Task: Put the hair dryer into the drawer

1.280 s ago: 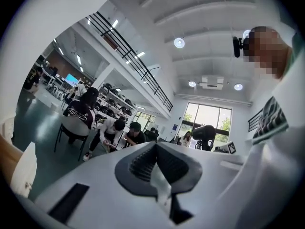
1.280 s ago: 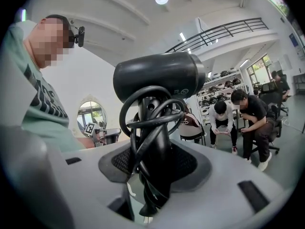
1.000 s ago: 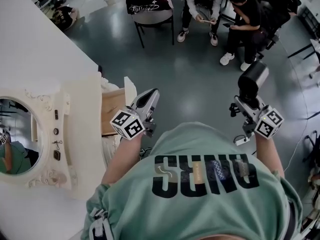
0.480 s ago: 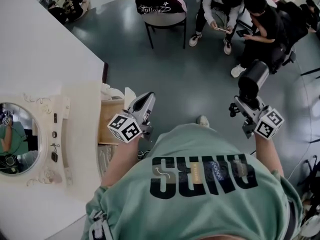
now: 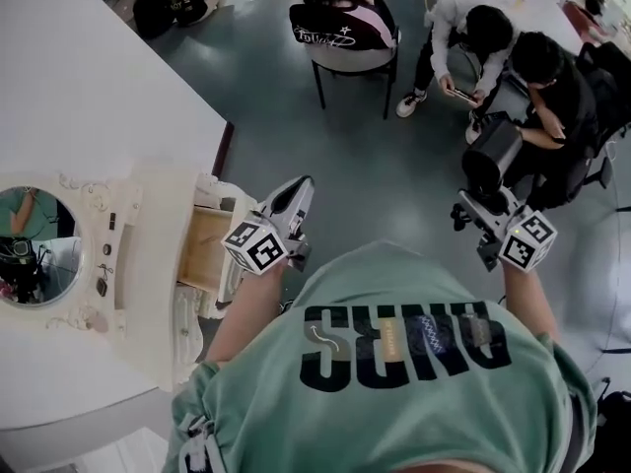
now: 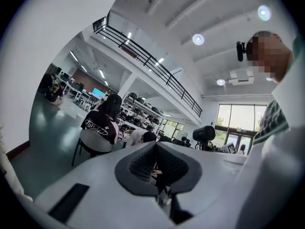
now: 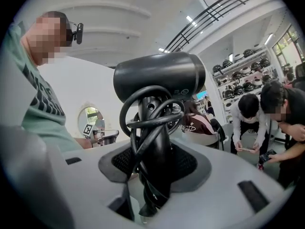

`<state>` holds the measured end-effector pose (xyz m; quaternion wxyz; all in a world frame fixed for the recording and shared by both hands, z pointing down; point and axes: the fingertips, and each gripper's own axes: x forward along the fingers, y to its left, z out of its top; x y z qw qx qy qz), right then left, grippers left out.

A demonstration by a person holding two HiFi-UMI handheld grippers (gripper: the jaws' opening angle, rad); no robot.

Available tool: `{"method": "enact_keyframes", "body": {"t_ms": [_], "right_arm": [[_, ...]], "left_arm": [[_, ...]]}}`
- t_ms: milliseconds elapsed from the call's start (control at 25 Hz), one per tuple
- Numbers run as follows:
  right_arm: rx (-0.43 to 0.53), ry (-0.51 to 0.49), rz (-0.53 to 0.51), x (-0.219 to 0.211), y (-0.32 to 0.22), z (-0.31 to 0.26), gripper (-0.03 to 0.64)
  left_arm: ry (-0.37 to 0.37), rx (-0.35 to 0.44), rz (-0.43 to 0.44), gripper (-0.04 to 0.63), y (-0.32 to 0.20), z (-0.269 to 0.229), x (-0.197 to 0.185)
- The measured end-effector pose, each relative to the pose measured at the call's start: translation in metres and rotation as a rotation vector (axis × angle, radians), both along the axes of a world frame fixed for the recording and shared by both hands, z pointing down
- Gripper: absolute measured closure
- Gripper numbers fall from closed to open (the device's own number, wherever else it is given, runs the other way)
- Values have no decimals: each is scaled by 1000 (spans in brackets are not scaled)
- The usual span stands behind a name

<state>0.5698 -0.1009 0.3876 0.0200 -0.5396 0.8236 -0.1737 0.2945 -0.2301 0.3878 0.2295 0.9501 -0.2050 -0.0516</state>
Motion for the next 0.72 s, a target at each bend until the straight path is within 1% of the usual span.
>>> {"method": "enact_keyframes", "body": {"t_ms": [160, 320, 520, 640, 720], "right_arm": [[-14, -24, 25, 19, -11, 12, 434], [-18, -21, 60, 21, -17, 17, 434], [-31, 0, 88, 19, -20, 17, 434], [-32, 35, 65, 10, -27, 9, 434], [-31, 64, 33, 0, -36, 3, 434]], "left_arm": [[-30, -1, 10, 586, -9, 8, 11], [-50, 14, 32, 586, -23, 13, 10], [-27, 25, 54, 586, -34, 13, 8], [-8, 22, 40, 586, -36, 12, -3], [-2, 24, 20, 586, -36, 9, -16]]}}
